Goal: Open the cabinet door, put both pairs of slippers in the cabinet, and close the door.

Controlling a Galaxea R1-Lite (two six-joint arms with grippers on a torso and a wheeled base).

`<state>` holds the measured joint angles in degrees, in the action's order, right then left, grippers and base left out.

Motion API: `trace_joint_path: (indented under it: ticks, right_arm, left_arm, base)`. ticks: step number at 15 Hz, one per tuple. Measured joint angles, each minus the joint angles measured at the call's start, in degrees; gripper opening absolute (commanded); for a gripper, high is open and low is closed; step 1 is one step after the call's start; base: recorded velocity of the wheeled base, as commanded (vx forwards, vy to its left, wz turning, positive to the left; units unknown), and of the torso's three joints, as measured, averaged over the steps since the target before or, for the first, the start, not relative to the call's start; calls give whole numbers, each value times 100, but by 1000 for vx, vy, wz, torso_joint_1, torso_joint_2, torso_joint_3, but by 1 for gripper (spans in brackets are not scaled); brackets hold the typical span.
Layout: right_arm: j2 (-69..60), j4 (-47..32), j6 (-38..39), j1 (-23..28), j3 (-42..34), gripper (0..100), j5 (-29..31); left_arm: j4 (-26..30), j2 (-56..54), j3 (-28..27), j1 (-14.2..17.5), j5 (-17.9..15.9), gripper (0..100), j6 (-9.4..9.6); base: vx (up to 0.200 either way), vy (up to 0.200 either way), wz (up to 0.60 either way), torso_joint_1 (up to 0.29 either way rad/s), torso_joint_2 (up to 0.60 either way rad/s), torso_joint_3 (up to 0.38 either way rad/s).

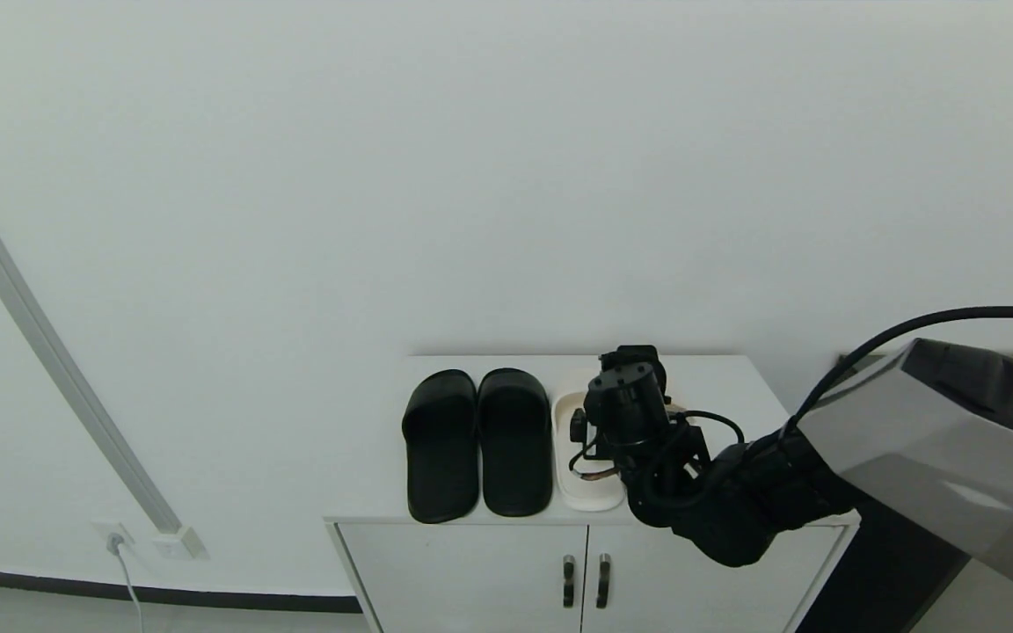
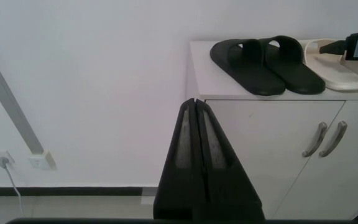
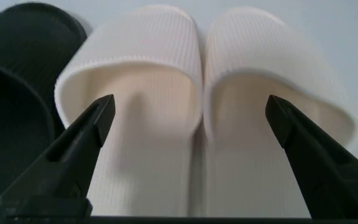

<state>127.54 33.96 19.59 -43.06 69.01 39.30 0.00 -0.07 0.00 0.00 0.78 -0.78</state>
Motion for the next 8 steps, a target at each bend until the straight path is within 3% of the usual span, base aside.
trace_joint_path:
  ticks: [7, 8]
  right_arm:
    - [468, 5, -233, 180, 605, 100, -184]
    - [503, 5, -238, 210, 645, 0, -187]
  left_arm:
    - [0, 0, 0, 0, 0, 0, -9]
    - [0, 0, 0, 0, 0, 0, -9]
  base:
    - [0, 0, 0, 0, 0, 0]
    - [0, 0, 0, 0, 0, 0]
